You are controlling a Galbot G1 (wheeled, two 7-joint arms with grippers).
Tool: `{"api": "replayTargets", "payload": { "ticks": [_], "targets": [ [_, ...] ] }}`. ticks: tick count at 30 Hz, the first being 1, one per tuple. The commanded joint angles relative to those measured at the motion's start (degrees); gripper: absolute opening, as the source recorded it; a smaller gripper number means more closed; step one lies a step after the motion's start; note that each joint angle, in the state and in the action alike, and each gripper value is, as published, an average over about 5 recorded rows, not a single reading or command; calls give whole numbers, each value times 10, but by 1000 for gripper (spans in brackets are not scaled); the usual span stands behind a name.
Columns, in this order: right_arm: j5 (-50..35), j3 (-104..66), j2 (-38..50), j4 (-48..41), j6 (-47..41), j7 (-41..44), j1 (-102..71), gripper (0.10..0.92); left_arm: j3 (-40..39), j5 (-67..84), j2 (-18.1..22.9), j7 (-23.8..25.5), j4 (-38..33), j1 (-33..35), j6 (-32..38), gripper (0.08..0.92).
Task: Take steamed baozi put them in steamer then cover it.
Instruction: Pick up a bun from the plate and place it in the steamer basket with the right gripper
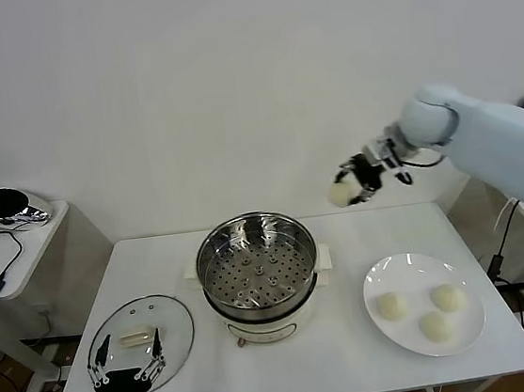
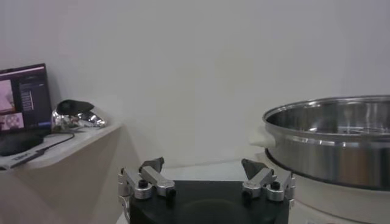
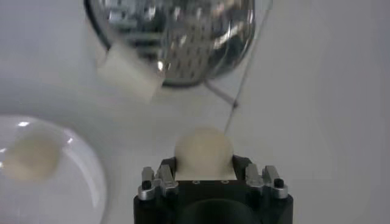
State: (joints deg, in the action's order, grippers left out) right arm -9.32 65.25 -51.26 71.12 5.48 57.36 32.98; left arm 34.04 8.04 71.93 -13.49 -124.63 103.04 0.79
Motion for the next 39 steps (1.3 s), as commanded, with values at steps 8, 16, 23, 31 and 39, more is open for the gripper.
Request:
{"api": "replayTargets", "payload": {
  "ticks": [8,16,23,31,39],
  "targets": [
    [23,95,-301,-201,225,-40,26,585,20,12,0,1,-6,-1,-1,823],
    [117,105,-359,-260,288,-41,-18,585,25,15,3,1,-6,-1,0,823],
    [189,106,-367,-281,315,-46,-45,585,30,20,3,1,-3,-3,1,823],
    [217,103,-362,-291,323,-49,-63,586,30,21,3,1,-2,-5,2,823],
    [250,93,-365,-304,334,-59,-80,621,30,21,4,0,-5,-4,3,823]
  ]
}}
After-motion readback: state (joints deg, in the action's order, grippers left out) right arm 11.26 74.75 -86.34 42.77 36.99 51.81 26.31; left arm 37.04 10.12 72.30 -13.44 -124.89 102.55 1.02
